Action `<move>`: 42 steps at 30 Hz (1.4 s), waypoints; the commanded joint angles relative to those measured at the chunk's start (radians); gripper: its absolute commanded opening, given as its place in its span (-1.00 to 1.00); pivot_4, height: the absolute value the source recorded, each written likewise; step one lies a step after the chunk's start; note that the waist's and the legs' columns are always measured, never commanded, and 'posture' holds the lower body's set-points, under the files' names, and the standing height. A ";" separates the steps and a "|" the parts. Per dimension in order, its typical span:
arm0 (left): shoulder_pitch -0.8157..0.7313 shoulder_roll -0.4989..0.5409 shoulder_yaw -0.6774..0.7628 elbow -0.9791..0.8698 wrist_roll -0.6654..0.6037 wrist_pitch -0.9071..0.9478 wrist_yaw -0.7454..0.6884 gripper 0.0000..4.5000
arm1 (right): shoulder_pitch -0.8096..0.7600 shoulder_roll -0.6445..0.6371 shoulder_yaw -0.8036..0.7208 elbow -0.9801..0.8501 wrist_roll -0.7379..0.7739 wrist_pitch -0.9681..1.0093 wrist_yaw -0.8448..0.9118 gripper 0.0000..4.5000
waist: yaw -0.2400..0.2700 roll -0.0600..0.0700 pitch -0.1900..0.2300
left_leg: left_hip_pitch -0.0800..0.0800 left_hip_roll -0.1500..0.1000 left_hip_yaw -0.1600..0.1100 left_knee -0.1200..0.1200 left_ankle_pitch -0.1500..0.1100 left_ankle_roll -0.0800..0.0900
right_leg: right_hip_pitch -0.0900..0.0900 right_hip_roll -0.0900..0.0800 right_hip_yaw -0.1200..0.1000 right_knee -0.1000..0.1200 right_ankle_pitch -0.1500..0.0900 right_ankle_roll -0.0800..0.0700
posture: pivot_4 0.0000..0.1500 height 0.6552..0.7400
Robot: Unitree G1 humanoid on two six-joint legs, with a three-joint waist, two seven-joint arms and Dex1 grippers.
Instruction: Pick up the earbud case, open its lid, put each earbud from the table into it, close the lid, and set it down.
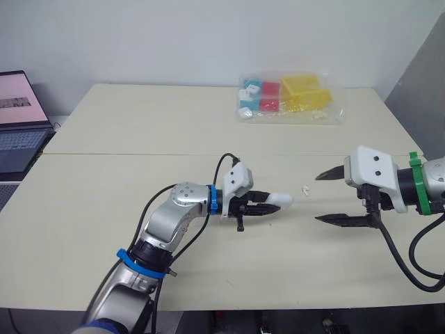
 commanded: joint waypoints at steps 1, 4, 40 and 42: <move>0.010 0.006 0.027 0.018 0.029 -0.131 0.001 -0.64 | 0.011 0.016 -0.051 -0.028 -0.040 -0.117 -0.023 0.91 | 0.000 0.000 0.000 | 0.000 0.000 0.000 0.001 0.000 0.000 | 0.000 0.000 0.000 0.000 0.000 0.000 | 1.00 1.00; 0.004 -0.006 0.023 0.079 0.090 -0.233 0.047 -0.64 | 0.000 0.044 -0.035 -0.050 -0.046 -0.156 -0.047 0.91 | 0.000 0.000 0.000 | 0.001 -0.001 0.001 0.000 0.000 0.000 | 0.001 0.000 0.001 0.000 0.001 0.000 | 1.00 1.00; 0.007 -0.025 -0.024 0.096 0.149 -0.487 -0.012 -0.64 | -0.139 0.228 0.224 0.087 -0.344 -0.270 -0.145 0.91 | 0.000 0.000 0.000 | 0.000 0.000 0.001 0.001 0.000 0.000 | 0.000 0.000 0.001 0.000 0.001 0.001 | 1.00 1.00; 0.009 -0.024 -0.026 0.096 0.148 -0.482 -0.012 -0.64 | -0.140 0.230 0.223 0.086 -0.342 -0.268 -0.144 0.91 | -0.001 0.000 0.000 | 0.000 0.000 0.001 0.001 0.000 0.000 | 0.000 0.000 0.001 0.000 0.001 0.001 | 1.00 1.00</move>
